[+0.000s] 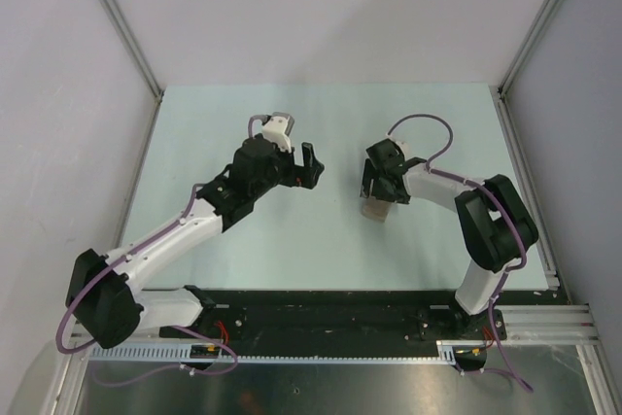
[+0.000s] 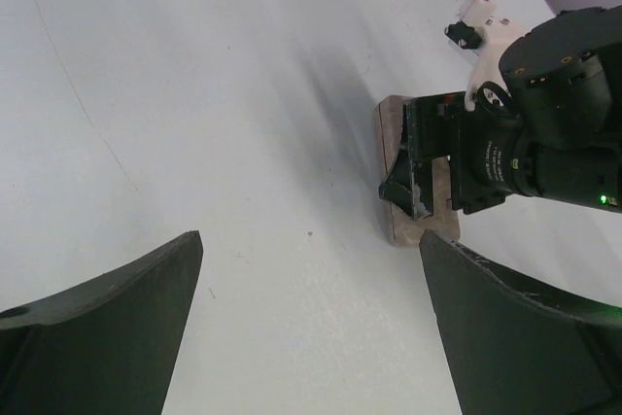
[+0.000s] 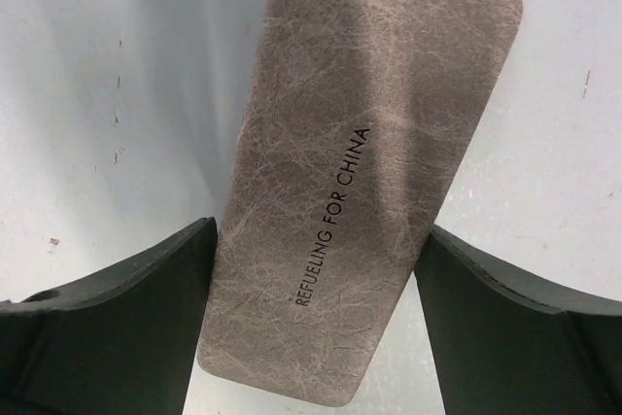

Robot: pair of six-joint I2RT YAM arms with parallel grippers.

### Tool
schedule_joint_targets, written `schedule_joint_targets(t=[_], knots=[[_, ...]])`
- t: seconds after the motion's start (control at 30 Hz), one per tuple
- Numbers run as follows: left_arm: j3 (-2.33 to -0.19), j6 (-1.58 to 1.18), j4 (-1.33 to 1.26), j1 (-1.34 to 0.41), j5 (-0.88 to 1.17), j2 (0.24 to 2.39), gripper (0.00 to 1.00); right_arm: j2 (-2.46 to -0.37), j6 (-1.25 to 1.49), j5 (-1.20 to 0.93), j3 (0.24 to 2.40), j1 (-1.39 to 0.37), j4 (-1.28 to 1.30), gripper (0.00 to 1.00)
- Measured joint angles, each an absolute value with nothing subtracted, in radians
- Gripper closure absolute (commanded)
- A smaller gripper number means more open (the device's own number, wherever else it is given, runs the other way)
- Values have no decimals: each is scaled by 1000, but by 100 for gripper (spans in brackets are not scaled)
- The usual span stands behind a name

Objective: Organize the sunglasses
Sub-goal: Adjust the case with sunglasses at the center of the board, then reset both arms

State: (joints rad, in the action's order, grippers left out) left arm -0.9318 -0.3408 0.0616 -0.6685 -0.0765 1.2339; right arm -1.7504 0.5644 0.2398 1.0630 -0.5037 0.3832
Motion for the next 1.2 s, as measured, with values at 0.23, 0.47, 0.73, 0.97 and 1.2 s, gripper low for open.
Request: schedule_joint_targets(t=[0.23,0.47,0.73,0.97,1.2], knots=[[-931,-341,75,-663,-74,1225,0,-1760,491,240,1081,-507,401,36],[-931,-340,91,-662,-47,1225,0,-1760,344,222,1095,-496,434,27],[-933,-331,163,-662,-39,1213,0,-1758,241,167,1098,-473,480,1],[-987,-332,281,-659,-72,1137,0,-1594,243,160,1095,-474,517,0],[-1016,-320,393,-659,-139,942,0,-1220,298,157,1098,-425,549,0]])
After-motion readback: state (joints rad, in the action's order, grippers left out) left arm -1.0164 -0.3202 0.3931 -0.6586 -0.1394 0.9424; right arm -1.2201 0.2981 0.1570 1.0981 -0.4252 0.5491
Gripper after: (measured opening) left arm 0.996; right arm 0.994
